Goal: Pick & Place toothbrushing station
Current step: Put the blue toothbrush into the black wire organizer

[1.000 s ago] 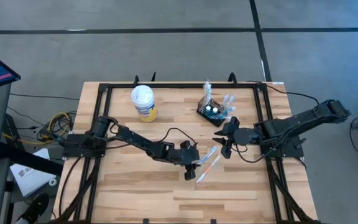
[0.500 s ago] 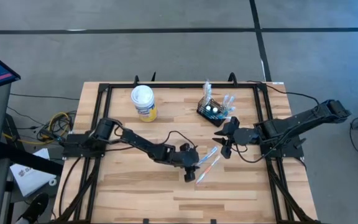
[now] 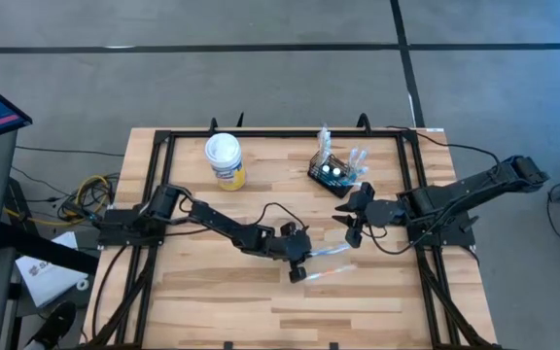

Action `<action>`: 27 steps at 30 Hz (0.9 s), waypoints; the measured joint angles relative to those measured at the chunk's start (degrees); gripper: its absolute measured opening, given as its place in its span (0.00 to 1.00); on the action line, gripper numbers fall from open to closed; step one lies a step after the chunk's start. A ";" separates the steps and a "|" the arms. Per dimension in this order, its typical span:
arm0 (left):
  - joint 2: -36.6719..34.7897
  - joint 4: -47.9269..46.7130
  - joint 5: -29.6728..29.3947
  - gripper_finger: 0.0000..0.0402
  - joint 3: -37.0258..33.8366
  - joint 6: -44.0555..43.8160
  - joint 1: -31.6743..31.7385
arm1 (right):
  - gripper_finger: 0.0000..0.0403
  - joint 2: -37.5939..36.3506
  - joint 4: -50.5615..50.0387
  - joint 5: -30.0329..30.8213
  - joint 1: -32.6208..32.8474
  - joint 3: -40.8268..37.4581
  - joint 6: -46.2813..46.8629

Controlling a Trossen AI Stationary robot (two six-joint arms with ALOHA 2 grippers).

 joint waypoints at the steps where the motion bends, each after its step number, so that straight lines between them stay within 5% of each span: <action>1: 0.00 0.02 -0.54 0.04 -0.02 0.02 -0.02 | 0.29 0.00 0.00 0.00 0.00 0.00 0.02; 17: -8.29 0.19 -12.19 0.03 -0.87 4.76 -0.30 | 0.29 0.02 0.14 -0.01 0.00 0.00 1.58; 27: -21.69 6.84 -18.41 0.03 -13.82 4.49 0.13 | 0.29 0.02 11.35 3.94 2.51 0.00 -4.45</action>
